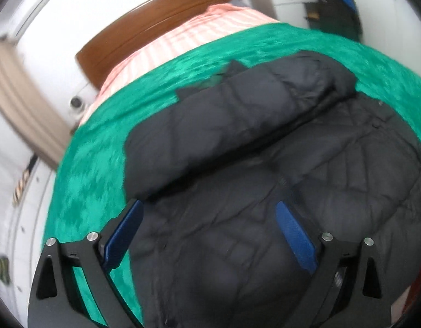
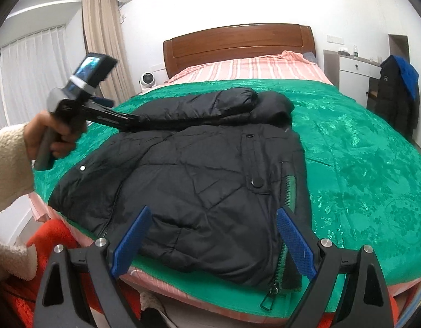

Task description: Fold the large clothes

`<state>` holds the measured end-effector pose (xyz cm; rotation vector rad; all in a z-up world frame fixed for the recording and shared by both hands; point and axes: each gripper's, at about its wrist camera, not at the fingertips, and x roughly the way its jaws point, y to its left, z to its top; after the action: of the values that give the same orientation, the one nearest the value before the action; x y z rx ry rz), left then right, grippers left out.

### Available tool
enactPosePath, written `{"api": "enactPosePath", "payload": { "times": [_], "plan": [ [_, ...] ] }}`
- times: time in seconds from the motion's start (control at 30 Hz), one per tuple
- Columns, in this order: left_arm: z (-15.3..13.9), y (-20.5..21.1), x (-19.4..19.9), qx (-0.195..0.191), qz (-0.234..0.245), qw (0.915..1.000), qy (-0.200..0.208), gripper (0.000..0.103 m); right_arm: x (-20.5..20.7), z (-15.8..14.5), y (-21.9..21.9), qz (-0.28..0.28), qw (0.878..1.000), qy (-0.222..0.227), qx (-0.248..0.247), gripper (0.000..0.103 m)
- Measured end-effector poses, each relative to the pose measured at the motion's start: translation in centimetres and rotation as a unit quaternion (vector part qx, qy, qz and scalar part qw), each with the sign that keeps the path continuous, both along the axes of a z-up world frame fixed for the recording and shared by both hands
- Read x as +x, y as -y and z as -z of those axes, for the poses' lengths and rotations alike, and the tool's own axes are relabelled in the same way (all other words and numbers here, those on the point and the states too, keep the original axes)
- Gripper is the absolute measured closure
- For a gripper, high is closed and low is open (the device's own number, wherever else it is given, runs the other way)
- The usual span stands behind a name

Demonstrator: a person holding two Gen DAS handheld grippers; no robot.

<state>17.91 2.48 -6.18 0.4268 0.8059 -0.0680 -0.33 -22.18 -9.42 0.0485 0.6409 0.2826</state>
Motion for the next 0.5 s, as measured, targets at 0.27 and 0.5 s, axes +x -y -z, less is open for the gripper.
{"api": "enactPosePath", "payload": {
  "times": [0.27, 0.5],
  "plan": [
    [0.9, -4.0, -4.0, -0.061, -0.051, 0.9967, -0.017, 0.005, 0.2, 0.4, -0.3, -0.001, 1.000, -0.006, -0.006, 0.011],
    [1.6, -4.2, -5.6, -0.073, -0.060, 0.9952, -0.025, 0.005, 0.3, 0.5, -0.7, -0.006, 1.000, -0.008, -0.014, 0.011]
  ]
}}
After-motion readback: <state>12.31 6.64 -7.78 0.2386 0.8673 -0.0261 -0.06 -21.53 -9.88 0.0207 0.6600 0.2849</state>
